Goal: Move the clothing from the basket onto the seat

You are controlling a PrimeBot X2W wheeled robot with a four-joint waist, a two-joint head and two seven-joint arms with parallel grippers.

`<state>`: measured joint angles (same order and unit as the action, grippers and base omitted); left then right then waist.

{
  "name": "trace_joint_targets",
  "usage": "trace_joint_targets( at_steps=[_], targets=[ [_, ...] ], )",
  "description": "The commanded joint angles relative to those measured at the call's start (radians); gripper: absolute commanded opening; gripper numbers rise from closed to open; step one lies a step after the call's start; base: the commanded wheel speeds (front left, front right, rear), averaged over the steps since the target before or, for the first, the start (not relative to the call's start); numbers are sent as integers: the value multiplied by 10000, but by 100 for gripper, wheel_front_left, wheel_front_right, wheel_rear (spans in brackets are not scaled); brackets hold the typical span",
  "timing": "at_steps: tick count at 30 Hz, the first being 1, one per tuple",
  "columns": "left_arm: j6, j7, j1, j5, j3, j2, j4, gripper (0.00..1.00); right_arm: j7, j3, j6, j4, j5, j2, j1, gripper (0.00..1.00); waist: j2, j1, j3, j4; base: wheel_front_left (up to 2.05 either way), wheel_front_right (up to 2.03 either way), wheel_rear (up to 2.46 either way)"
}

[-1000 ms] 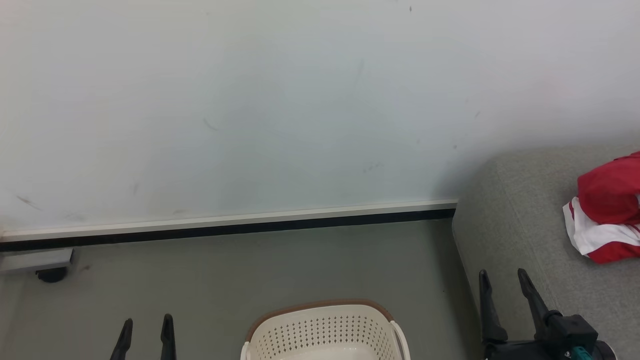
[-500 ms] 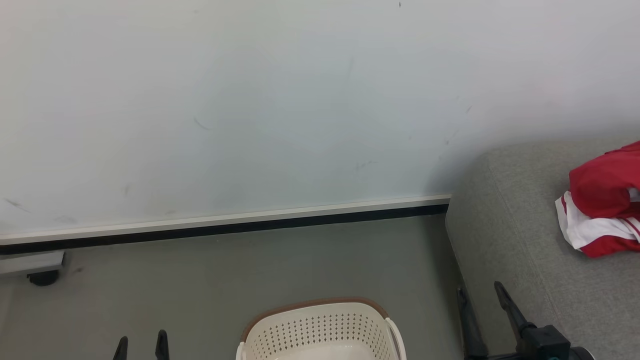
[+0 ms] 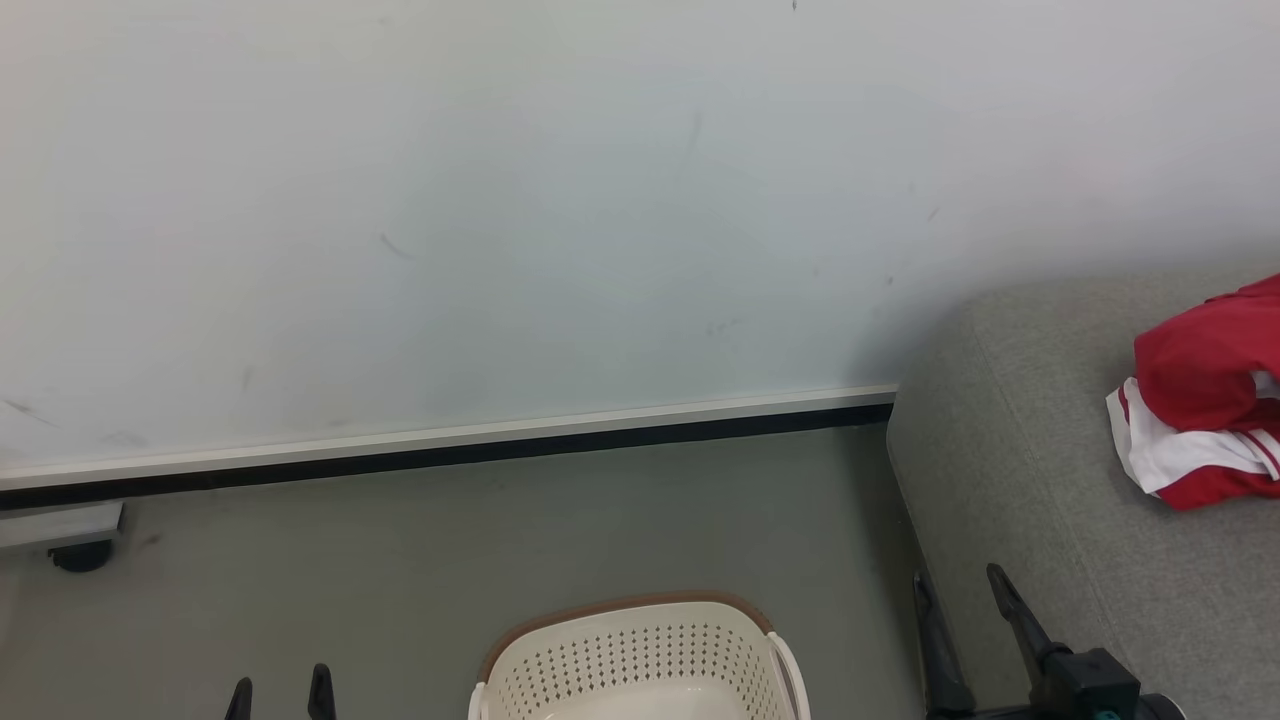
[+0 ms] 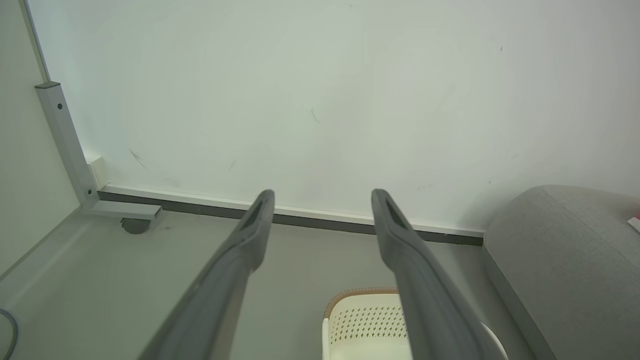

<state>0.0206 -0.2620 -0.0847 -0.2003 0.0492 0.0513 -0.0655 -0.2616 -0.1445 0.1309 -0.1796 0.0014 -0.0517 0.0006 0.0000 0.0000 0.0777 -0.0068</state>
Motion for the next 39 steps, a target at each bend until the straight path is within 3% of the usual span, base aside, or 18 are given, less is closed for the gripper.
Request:
trace_joint_targets(
  at_steps=[1,24,25,30,39],
  targets=[
    [76,-44,-98,-49,-33,-5,24,100,-43,1,-3,-44,114,23,-78,100,0,0,-12,-21,0,0,0],
    [441,-45,-228,-12,-232,-6,194,100,-42,-31,-3,-131,174,24,-139,100,0,0,-87,26,0,0,0],
    [435,4,-44,-46,-258,-6,169,0,-2,-7,0,-131,175,2,-96,0,0,0,-88,27,0,0,0],
    [405,132,-120,-214,-250,-38,-280,0,76,-9,0,-448,354,-7,197,0,0,0,-94,27,0,0,0],
    [165,670,117,-1942,-105,-32,-440,0,338,155,0,-296,2443,-120,186,0,0,0,-145,30,0,0,0]
  ],
)
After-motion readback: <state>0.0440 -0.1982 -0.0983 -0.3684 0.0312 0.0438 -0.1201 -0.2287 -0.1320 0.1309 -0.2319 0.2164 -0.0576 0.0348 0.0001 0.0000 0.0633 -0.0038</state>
